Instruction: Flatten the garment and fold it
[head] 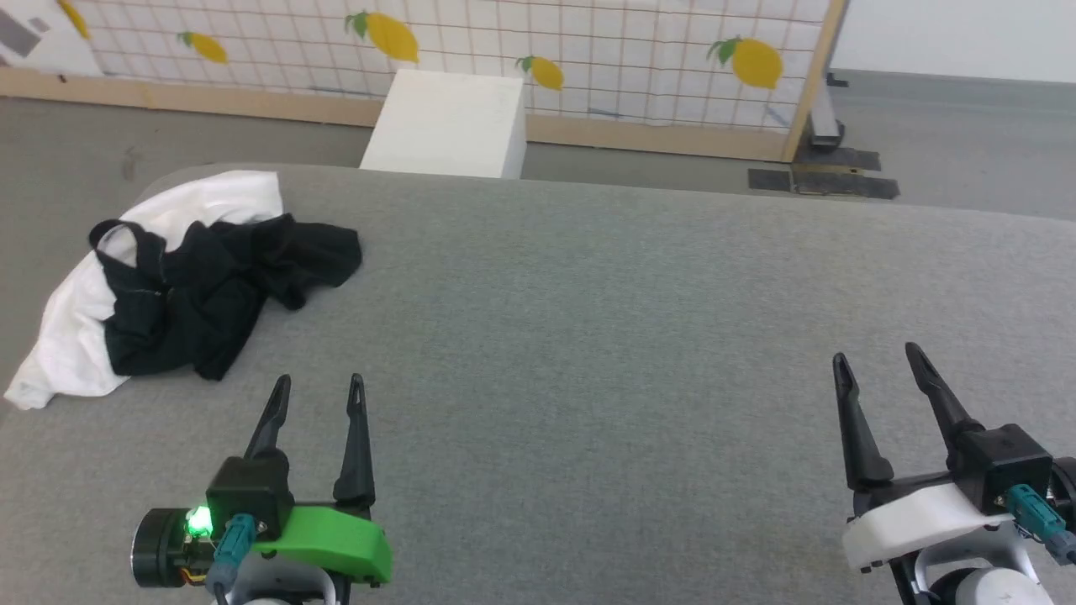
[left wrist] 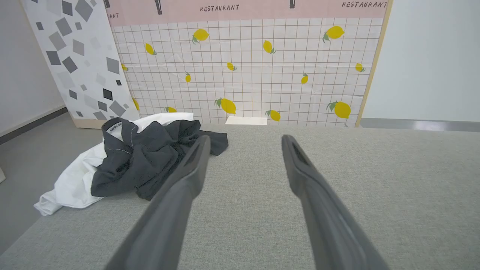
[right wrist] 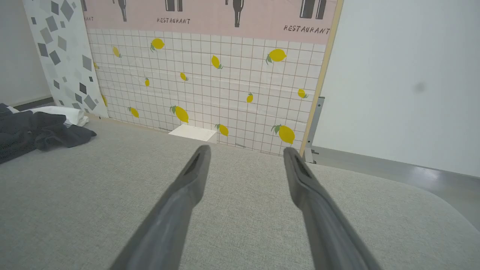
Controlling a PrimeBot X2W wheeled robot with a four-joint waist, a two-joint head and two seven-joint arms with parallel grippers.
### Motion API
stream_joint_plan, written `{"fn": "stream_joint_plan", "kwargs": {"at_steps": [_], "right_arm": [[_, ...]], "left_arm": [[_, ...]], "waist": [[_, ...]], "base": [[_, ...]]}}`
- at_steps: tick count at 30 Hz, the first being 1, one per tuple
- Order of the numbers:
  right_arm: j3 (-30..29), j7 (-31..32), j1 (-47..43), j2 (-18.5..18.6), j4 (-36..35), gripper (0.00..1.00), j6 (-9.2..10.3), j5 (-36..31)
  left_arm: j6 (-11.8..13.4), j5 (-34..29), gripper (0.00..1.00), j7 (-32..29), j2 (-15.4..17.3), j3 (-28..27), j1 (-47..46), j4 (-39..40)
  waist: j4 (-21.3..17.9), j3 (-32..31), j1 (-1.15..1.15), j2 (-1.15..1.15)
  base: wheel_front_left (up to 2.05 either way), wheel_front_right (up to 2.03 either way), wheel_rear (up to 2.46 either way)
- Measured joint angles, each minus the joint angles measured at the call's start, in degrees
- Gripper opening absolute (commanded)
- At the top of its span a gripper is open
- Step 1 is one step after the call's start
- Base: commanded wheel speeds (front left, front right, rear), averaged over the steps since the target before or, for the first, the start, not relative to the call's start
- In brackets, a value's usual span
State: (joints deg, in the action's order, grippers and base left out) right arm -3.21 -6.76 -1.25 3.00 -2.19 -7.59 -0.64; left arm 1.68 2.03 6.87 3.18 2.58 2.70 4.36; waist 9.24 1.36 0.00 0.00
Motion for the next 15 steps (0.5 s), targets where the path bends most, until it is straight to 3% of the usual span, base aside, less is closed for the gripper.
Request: {"fn": "stream_joint_plan", "kwargs": {"at_steps": [15], "right_arm": [[1.91, -1.87, 0.01, -0.01, 0.58, 1.0, 0.0, -0.43]], "left_arm": [[0.92, 0.59, 1.0, 1.79, 0.0, 0.43, 0.87, 0.38]], "waist": [[6.34, 0.04, 0.0, 0.0]], "base": [[0.0, 0.0, 0.0]]}}
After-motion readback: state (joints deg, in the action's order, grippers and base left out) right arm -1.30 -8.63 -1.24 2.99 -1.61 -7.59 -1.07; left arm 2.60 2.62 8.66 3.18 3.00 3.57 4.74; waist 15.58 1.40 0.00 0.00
